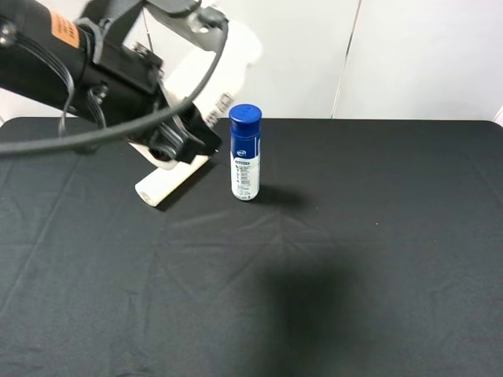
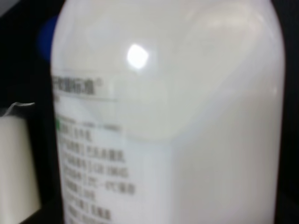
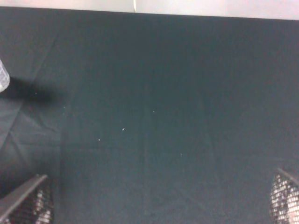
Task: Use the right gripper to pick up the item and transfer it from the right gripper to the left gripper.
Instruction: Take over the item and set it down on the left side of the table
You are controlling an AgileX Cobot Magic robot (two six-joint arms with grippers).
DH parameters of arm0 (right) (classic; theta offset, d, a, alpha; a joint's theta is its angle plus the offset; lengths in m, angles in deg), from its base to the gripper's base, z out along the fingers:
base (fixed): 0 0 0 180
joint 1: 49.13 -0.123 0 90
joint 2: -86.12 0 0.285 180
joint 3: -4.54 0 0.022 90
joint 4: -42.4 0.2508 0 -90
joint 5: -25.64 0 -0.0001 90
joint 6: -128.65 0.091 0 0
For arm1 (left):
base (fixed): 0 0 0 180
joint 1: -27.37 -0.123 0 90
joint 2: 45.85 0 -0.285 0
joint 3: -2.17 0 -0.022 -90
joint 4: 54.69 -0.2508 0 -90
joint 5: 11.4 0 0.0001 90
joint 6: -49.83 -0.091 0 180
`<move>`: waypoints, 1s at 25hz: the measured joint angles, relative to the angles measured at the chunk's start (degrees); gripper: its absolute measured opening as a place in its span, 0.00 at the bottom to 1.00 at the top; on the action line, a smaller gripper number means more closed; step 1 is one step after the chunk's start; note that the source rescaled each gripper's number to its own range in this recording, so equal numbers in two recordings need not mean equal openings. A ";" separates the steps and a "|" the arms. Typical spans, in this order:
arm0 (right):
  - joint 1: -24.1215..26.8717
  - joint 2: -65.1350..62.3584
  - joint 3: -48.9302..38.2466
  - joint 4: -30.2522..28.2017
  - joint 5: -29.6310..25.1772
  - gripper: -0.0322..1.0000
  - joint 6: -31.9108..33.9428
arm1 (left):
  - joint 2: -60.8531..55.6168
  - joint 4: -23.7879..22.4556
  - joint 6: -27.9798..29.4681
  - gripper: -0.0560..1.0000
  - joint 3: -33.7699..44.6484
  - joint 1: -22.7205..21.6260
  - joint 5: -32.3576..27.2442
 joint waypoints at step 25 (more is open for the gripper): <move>0.00 0.00 0.00 0.05 0.00 1.00 0.00 | 0.00 0.07 2.54 0.07 1.52 -32.15 -0.31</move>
